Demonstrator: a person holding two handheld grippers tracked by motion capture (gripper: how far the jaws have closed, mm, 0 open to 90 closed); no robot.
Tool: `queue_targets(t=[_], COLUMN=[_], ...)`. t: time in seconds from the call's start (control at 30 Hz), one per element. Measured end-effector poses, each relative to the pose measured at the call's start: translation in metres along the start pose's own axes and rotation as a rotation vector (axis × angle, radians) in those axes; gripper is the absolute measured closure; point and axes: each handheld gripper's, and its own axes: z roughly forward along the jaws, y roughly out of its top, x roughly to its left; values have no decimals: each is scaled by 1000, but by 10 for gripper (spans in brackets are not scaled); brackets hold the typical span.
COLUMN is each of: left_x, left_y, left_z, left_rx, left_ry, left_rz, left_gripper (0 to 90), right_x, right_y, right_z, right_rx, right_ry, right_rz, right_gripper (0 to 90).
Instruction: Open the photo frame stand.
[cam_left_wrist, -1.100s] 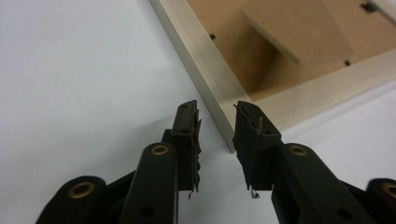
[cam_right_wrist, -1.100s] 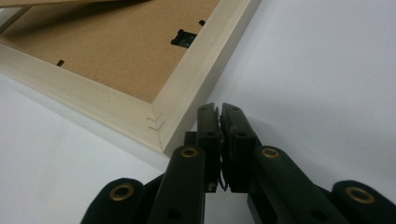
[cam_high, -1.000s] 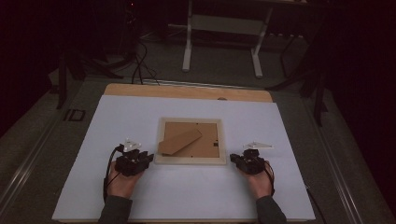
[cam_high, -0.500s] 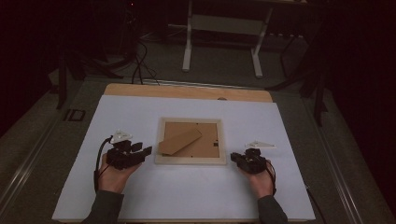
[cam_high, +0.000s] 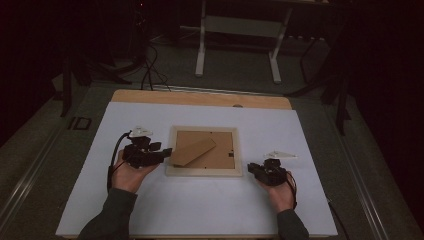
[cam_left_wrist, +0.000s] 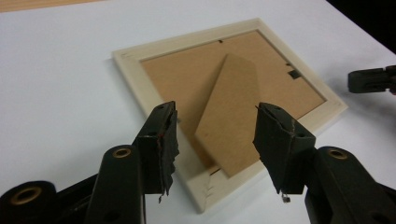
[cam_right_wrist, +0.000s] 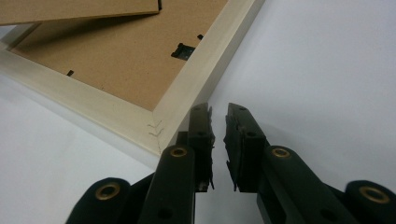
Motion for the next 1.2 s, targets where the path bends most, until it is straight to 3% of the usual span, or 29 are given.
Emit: queue_targets(t=[0.2, 0.27, 0.63, 1.2], left_x=[2, 2, 10, 5], left_y=[11, 14, 31, 43], left_z=[18, 24, 52, 85], left_rx=[58, 82, 129, 232], left_ry=[-59, -60, -131, -138], left_rz=[10, 25, 30, 93], left_gripper=[512, 517, 476, 431], right_x=[0, 0, -2, -6], right_y=[0, 0, 0, -1], right_z=[0, 0, -1, -4], right_rx=[-6, -7, -9, -18], right_ry=[5, 6, 10, 14], right_rz=[3, 4, 9, 26], right_gripper=[772, 771, 750, 729])
